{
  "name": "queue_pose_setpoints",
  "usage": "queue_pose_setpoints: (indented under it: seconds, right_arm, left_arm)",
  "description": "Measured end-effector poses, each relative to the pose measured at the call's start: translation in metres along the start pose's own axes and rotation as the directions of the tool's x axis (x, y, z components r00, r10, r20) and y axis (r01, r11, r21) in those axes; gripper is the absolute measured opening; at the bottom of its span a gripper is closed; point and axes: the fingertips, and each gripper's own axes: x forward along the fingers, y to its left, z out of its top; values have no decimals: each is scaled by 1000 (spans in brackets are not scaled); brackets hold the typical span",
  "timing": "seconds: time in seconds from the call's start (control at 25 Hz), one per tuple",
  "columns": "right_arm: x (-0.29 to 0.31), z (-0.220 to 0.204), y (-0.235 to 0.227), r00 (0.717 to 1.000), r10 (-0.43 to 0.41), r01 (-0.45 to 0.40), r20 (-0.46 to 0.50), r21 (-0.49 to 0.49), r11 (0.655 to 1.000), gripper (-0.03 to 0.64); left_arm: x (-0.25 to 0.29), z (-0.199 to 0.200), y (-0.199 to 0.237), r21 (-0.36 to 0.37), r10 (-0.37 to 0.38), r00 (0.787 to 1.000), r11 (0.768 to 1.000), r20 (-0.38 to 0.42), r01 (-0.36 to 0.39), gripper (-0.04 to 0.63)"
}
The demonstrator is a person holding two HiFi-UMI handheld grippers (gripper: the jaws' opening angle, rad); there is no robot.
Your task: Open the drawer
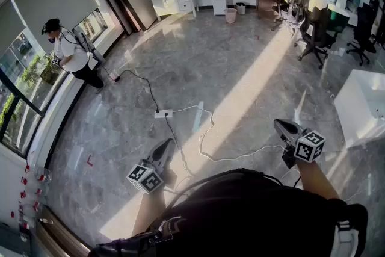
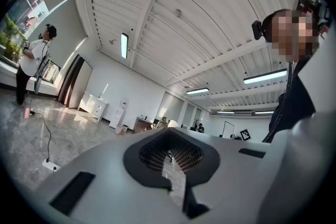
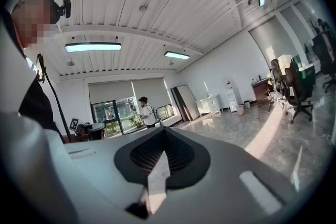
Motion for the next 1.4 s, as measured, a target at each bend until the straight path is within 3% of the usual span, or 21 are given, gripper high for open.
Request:
queue_pose_setpoints:
  seconds: [0.76,1.4]
  right_arm:
    - [-33,5,-37,998,-43,39,48,69,997,2]
    - [-126,3,-121,997,-60,54,46,129,990,2]
  left_arm:
    - [34,-11,-30,2,-37,999,999,-14,37,0]
    - [116,-55,-122,-4,-66,995,998,-72,66,0]
